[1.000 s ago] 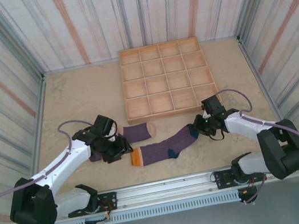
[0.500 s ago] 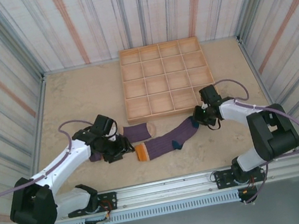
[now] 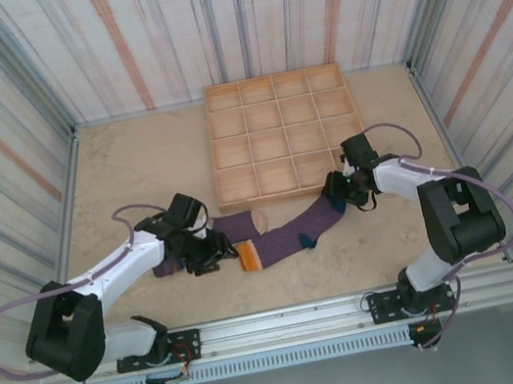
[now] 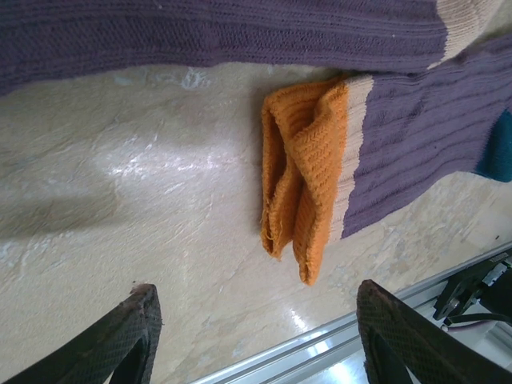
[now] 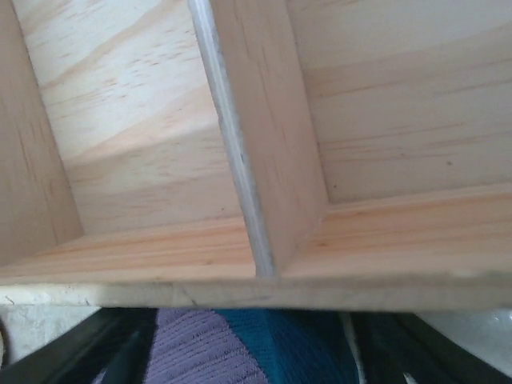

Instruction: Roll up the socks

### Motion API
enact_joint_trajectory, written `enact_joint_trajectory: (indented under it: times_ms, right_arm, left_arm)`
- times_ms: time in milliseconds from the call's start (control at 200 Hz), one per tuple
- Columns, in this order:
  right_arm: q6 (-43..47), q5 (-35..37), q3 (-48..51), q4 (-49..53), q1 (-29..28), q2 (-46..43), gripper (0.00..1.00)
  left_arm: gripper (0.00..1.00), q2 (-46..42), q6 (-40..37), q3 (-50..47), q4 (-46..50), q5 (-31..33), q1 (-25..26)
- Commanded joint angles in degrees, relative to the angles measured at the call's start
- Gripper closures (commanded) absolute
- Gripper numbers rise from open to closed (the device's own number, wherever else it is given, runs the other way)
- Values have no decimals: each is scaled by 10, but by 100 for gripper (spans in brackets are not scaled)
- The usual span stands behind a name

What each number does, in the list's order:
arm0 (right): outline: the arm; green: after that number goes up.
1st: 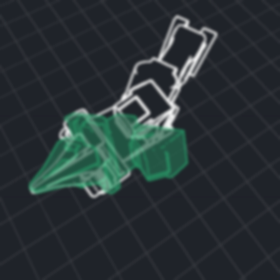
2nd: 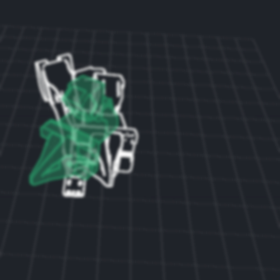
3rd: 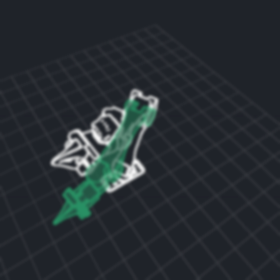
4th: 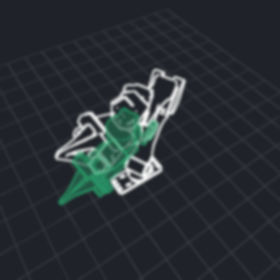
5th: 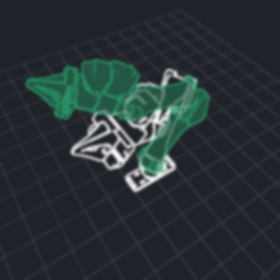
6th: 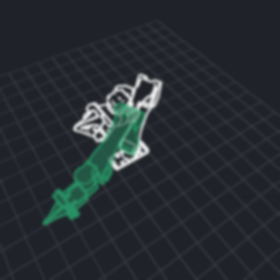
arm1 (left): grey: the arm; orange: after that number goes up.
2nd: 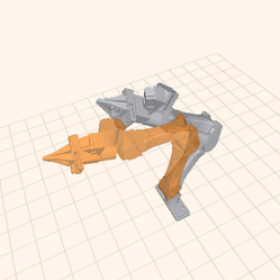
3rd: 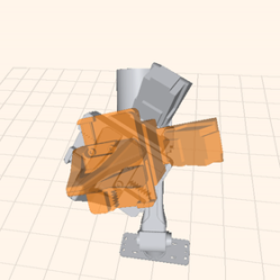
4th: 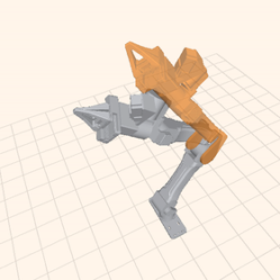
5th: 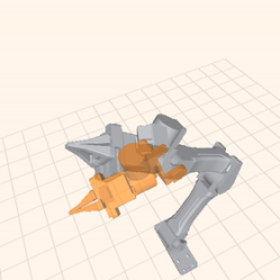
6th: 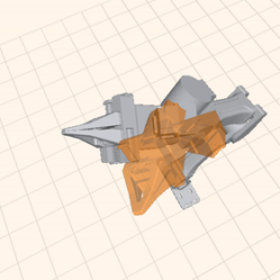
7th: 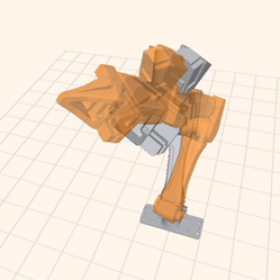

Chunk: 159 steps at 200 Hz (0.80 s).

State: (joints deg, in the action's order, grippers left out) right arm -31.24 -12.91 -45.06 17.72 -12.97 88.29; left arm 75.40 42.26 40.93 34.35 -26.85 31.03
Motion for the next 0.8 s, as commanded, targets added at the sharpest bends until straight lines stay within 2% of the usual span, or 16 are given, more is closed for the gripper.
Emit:
enact_joint_trajectory:
  times_ms: [0,60,100,396,451,726,792]
  right_arm:
    - [22,10,-5,50,-14,-39,24]
    - [26,15,-4,57,-29,-60,11]
    - [29,20,-5,62,-42,-72,9]
    - [19,62,-8,94,-121,-138,8]
    - [14,70,-8,101,-134,-152,8]
    - [-15,141,2,124,-217,-202,7]
    - [-27,159,-2,141,-228,-200,6]
  left_arm:
    - [34,15,-2,16,-21,-5,9]
    - [35,22,-3,15,-37,-5,10]
    - [36,28,-8,16,-45,-1,10]
    - [41,96,-83,33,-88,9,10]
    - [48,110,-92,35,-99,4,10]
    - [55,144,-98,32,-145,5,10]
    - [59,151,-98,35,-148,6,10]
